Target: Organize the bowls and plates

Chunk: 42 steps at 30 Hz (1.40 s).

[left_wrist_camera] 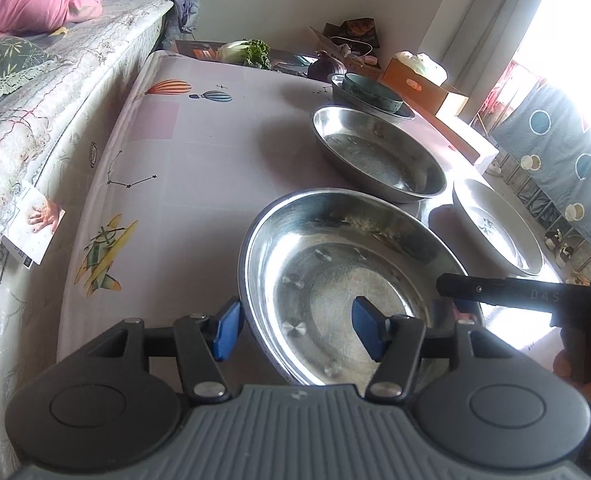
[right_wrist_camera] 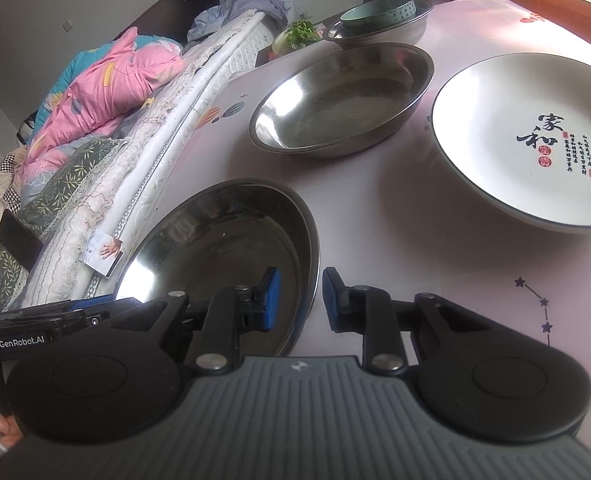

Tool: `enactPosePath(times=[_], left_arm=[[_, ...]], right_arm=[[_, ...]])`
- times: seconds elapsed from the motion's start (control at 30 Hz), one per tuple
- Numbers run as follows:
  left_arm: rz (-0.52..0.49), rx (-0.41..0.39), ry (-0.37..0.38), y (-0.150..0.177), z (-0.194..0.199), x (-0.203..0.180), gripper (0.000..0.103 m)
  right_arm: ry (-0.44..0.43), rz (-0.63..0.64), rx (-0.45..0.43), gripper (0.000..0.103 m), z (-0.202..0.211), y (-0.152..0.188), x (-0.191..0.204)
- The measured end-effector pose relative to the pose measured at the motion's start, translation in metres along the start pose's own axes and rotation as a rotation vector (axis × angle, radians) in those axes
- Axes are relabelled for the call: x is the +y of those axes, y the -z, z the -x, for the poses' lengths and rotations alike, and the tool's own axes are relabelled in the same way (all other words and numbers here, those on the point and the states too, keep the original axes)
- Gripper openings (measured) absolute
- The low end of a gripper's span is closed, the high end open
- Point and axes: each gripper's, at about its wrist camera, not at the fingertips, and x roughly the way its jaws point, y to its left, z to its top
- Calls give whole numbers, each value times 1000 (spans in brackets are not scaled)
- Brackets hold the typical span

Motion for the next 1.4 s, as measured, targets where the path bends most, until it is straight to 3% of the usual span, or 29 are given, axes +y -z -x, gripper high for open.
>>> enactPosePath(times=[0.7, 1.4], left_arm=[[-2, 87, 114, 18, 5, -13, 65], [-20, 48, 54, 18, 8, -11, 65]], right_arm=[[19, -17, -12, 21, -1, -3, -5], [-2, -72, -15, 22, 2, 0, -13]])
